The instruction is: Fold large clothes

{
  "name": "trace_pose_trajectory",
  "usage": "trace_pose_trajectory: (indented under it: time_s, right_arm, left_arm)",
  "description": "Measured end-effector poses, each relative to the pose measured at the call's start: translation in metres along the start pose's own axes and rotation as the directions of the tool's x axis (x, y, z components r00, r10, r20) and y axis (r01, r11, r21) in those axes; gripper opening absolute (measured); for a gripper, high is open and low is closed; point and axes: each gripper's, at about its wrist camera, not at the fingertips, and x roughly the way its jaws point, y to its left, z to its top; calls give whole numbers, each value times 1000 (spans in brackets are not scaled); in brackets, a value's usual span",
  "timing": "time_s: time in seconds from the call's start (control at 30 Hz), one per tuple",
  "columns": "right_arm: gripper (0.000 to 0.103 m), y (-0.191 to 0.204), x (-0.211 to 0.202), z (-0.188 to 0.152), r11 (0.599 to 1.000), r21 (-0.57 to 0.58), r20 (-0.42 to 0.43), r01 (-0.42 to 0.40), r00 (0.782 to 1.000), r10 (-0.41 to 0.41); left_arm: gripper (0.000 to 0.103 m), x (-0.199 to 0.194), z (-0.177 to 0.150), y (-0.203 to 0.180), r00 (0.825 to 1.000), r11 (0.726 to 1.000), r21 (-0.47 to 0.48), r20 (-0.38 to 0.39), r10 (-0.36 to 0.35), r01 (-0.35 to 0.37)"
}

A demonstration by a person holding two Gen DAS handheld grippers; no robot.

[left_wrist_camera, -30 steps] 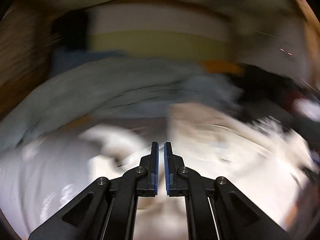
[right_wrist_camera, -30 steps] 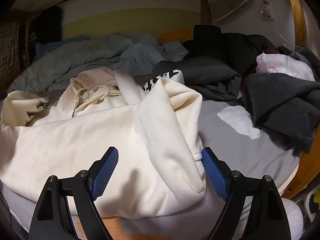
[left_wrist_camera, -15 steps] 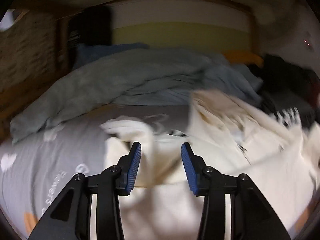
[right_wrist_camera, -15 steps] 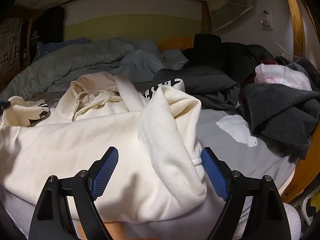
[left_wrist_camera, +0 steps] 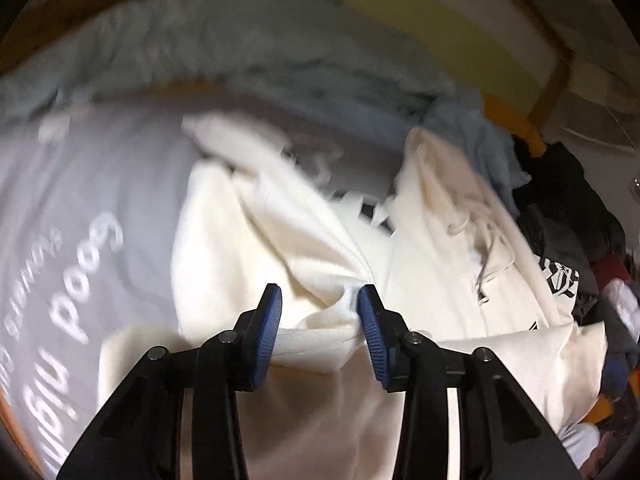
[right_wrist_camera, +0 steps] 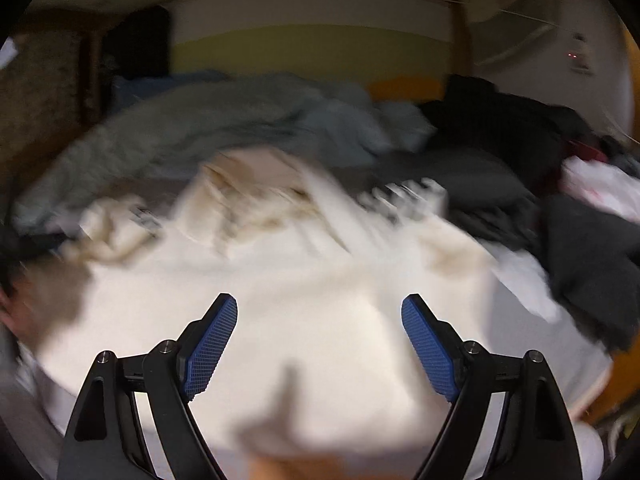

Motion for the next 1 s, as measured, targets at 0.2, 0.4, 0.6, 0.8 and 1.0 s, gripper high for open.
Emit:
trace_pose_trajectory:
  time_s: [0.2, 0.4, 0.6, 0.8, 1.0]
  right_arm:
    - [86, 99, 39, 74, 943, -194, -40, -269, 963, 266]
    - [74, 190, 112, 99, 873, -258, -215, -414, 905, 366]
    - [73, 272, 160, 110, 813, -297, -319, -500, 855, 410]
    - [67, 343, 214, 97, 796, -345, -407, -497, 843, 351]
    - [5, 360, 232, 78, 809, -448, -347, -381, 908, 236]
  left_arm:
    - [40, -15, -15, 7, 996, 991, -120, 50, 67, -61]
    - [37, -62, 11, 65, 981, 964, -256, 154, 116, -74]
    - [37, -85, 23, 139, 954, 892, -423, 169, 249, -157]
    - [37, -63, 20, 139, 982, 907, -407, 93, 162, -111]
    - [37, -63, 23, 95, 983, 975, -196, 129, 130, -103]
